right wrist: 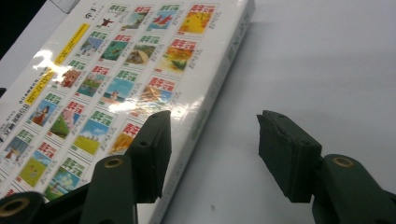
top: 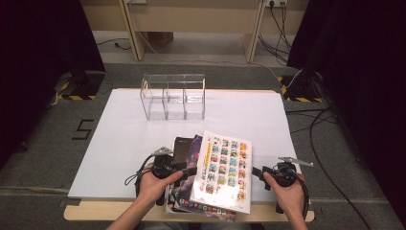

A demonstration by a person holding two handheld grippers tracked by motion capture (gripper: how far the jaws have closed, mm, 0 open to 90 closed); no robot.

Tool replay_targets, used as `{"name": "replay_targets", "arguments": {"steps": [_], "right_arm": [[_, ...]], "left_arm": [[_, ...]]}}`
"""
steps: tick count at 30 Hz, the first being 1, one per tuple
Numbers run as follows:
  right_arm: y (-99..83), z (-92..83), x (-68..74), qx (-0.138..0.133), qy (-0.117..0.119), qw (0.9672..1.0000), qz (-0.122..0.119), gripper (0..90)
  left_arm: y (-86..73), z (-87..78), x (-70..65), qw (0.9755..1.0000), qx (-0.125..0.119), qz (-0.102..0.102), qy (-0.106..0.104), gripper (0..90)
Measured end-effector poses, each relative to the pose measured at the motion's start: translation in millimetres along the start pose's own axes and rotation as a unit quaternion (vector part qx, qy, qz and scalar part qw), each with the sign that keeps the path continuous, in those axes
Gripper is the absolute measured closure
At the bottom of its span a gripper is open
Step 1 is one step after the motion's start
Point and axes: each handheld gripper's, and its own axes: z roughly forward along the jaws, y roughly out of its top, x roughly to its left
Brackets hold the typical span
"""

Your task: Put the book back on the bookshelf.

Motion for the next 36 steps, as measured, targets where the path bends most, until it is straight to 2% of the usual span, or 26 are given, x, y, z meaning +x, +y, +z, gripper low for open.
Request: {"name": "replay_targets", "arguments": {"steps": [6,9,13,19,20,25,28,33,36], "right_arm": [[12.1,9.2,5.1,0.02,0.014,0.9997,0.001,46.0],[16.6,14.5,5.5,0.029,0.019,0.9994,0.002,45.9],[19.3,18.9,6.8,0.036,0.026,0.999,0.007,45.7],[18.2,27.5,8.2,0.051,0.033,0.9981,0.013,45.2],[18.2,29.3,8.6,0.054,0.035,0.9978,0.016,44.2],[19.4,34.3,10.4,0.058,0.039,0.9971,0.029,39.4],[19.4,40.1,8.8,0.063,0.048,0.9953,0.054,33.5],[23.0,41.7,4.4,0.074,0.06,0.9924,0.079,35.9],[24.2,42.3,0.0,0.075,0.071,0.9903,0.093,37.6]], "left_arm": [[12.1,6.1,0.3,0.9999,-0.005,-0.009,-0.001,40.5],[16.2,11.2,-1.4,1.0,0.004,-0.004,-0.003,41.0],[18.9,20.9,-4.3,0.9997,0.022,0.003,0.011,41.0],[19.4,29.0,-5.7,0.9992,0.031,0.008,0.024,40.9],[19.5,31.4,-6.0,0.9988,0.037,0.016,0.028,41.7],[18.0,34.9,-6.8,0.9983,0.044,0.024,0.03,46.8],[16.4,35.9,-6.6,0.9982,0.047,0.023,0.028,47.7],[17.0,37.8,-8.4,0.998,0.052,0.026,0.026,53.1],[16.8,39.4,-7.6,0.9976,0.057,0.026,0.028,53.5]]}}
